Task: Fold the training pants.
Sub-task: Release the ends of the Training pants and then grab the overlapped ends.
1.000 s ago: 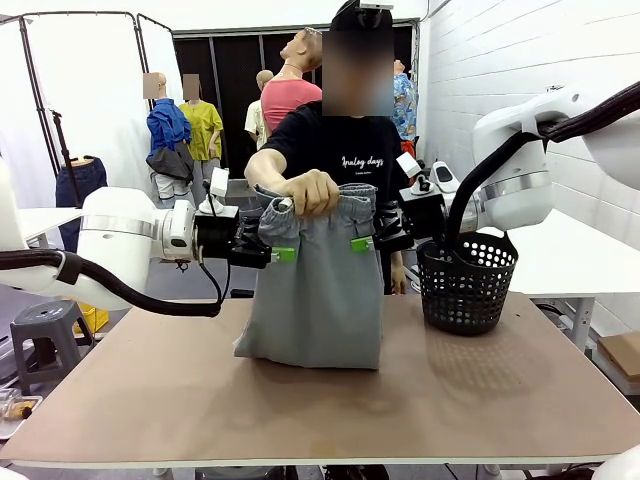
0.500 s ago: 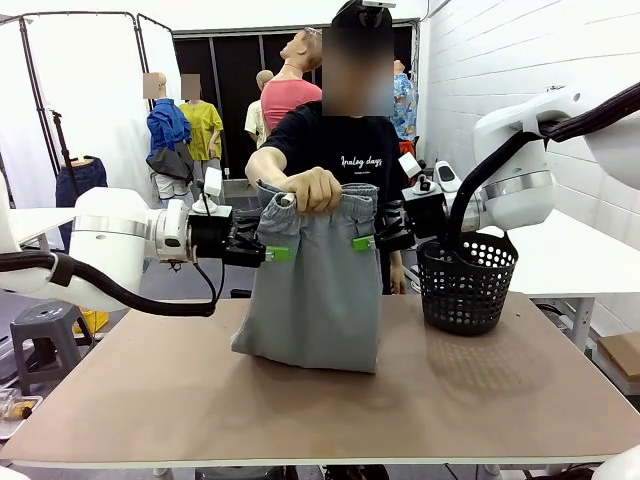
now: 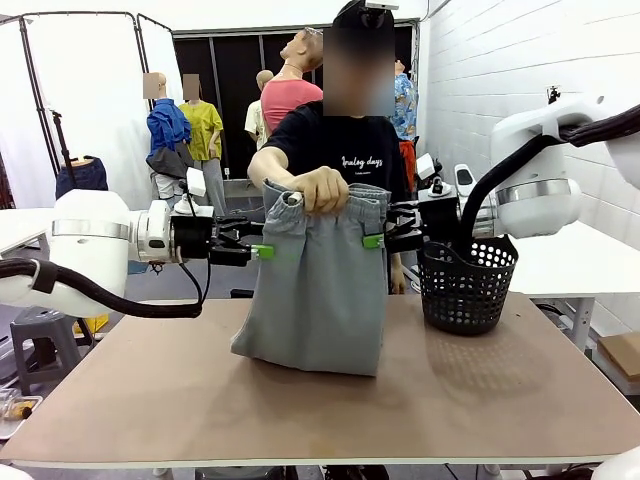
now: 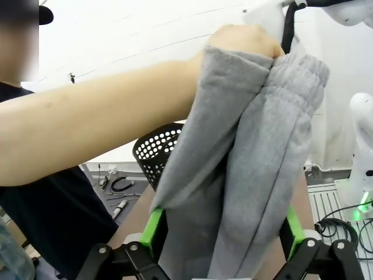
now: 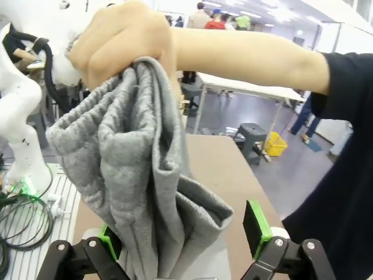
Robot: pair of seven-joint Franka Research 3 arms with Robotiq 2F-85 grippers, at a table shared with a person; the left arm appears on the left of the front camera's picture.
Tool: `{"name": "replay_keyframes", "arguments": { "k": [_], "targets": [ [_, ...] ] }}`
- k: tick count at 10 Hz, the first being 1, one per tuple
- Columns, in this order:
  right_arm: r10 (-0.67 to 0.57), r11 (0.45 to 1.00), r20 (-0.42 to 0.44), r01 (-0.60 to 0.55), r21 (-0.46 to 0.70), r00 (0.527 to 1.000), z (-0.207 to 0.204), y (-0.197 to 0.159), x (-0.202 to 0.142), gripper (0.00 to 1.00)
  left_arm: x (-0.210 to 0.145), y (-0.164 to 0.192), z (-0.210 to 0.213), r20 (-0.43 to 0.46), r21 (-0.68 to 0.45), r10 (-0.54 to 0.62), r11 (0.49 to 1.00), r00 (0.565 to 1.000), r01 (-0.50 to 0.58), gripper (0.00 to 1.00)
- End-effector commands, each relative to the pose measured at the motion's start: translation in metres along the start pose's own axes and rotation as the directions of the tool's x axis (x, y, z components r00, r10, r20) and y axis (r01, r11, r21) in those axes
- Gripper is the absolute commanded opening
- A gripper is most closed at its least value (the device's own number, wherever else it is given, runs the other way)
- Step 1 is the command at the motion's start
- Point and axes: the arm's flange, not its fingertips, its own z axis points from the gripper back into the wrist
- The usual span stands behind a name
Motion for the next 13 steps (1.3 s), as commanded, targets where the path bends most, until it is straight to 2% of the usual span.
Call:
{"name": "replay_keyframes", "arguments": {
  "k": [1,6,7,8,11,13],
  "targets": [
    [0.005,0.998,0.026,-0.003,-0.071,1.000,-0.005,0.008,-0.005,1.00,0.001,-0.006,0.000,0.017,0.067,0.007,0.998,1.000,-0.009,1.00],
    [-0.025,0.997,0.028,0.027,-0.073,0.999,-0.002,0.010,-0.006,1.00,-0.002,-0.005,0.002,0.019,0.180,0.022,0.983,1.000,-0.025,1.00],
    [-0.031,0.998,0.037,0.032,-0.048,0.999,-0.002,0.009,-0.007,1.00,-0.002,-0.006,0.004,0.033,0.150,0.018,0.988,0.999,-0.023,1.00],
    [-0.032,0.999,0.044,0.032,-0.010,0.999,0.000,0.007,-0.008,1.00,-0.003,-0.006,0.003,0.076,0.071,0.020,0.997,0.997,-0.025,1.00],
    [-0.033,0.984,0.015,0.030,0.176,0.999,0.002,0.004,-0.011,1.00,-0.007,-0.003,0.003,0.041,-0.037,0.040,0.999,0.998,-0.038,1.00],
    [-0.009,0.980,0.014,0.006,0.201,1.000,-0.006,0.007,-0.014,1.00,-0.010,-0.003,-0.004,0.038,-0.067,0.068,0.996,0.997,-0.065,1.00]
  ]
}}
